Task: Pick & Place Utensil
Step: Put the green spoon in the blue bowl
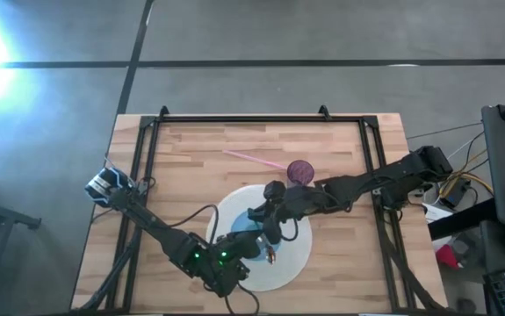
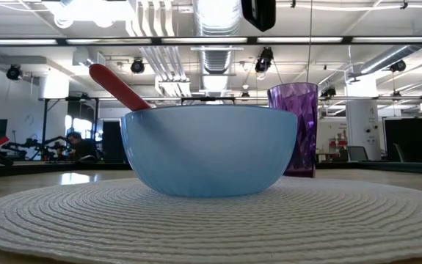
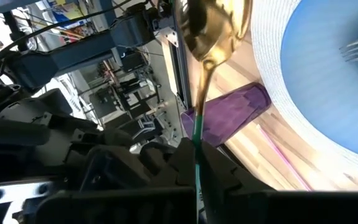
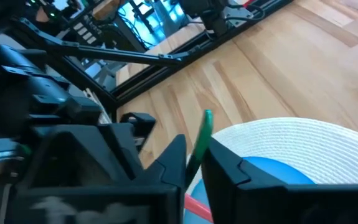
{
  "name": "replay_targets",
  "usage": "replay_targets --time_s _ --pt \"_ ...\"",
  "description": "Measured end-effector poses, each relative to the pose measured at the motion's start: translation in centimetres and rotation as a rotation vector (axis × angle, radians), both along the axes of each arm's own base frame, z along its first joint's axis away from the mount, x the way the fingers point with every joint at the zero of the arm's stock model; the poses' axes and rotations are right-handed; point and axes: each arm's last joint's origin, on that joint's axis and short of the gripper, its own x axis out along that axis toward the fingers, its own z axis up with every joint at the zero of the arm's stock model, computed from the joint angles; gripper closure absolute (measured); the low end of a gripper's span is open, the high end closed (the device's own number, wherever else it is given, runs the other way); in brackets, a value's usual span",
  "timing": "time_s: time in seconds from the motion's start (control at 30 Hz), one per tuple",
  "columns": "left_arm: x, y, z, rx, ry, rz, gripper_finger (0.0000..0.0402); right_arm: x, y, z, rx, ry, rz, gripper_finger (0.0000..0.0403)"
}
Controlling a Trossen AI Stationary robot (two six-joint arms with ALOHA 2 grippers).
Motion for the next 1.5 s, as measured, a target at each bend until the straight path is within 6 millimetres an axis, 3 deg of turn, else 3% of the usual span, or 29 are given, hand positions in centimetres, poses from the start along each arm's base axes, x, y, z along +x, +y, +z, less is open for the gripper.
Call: replay_targets --time_s 0.1,0.57,0.87,1.17,1.5 --pt "0.0 0.0 -0.1 0.002 0.005 -0.002 0.0401 0.0 0.0 0.1 0.001 -0.006 0.004 0.0388" --pt "-0.1 0.0 0.0 -0.036 -0.02 0.023 0.0387 -0.3 -0.2 -0.2 -0.077 0.027 0.015 0.0392" --pt "-0.2 0.1 -0.1 -0.071 -0.034 0.041 0.0327 -0.9 -0.4 0.5 -0.121 0.017 0.022 0.0392" --pt "-0.3 0.3 0.1 -0.151 -0.175 0.174 0.0241 -3.5 -1.4 3.2 -0.208 -0.007 -0.04 0.0392" --pt "-2.4 1.9 2.7 -0.375 -0.31 0.27 0.0238 -7.6 -1.6 6.1 -0.327 -0.103 -0.031 0.0392"
